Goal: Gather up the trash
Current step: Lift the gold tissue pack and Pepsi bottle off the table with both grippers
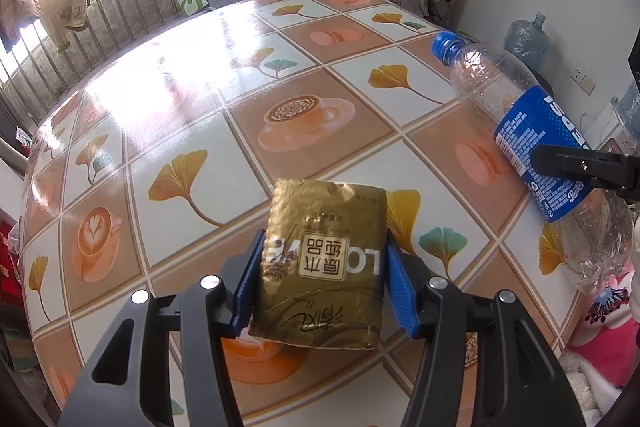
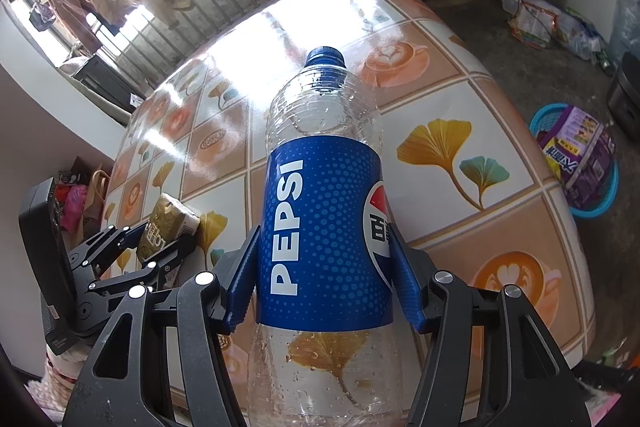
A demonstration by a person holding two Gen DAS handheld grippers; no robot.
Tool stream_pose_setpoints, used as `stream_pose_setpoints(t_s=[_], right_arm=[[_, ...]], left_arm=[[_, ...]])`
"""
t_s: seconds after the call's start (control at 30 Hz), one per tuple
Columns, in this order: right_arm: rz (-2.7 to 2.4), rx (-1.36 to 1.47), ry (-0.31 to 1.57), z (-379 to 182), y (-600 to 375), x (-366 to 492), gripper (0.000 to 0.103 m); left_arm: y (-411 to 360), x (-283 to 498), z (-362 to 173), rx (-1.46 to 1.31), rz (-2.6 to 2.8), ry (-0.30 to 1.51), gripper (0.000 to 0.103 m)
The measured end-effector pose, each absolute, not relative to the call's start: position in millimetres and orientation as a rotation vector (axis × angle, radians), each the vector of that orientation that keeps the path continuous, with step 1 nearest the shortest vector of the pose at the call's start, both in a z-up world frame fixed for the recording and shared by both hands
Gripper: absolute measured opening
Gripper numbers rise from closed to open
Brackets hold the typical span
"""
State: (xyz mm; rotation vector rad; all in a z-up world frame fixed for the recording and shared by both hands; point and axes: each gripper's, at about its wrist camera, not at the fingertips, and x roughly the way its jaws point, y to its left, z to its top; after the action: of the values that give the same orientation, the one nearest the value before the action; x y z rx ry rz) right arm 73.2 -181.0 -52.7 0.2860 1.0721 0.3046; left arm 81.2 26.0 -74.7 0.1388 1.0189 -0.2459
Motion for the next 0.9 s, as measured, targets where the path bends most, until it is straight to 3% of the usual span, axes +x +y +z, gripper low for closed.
stream_pose_setpoints(t_s=[0.9], right_arm=[[0.323, 0.299, 1.064, -49.3, -180.7, 73.7, 0.056]], left_arm=[[26.7, 76.0, -69.3, 0.147, -0.231, 0.994, 0.054]])
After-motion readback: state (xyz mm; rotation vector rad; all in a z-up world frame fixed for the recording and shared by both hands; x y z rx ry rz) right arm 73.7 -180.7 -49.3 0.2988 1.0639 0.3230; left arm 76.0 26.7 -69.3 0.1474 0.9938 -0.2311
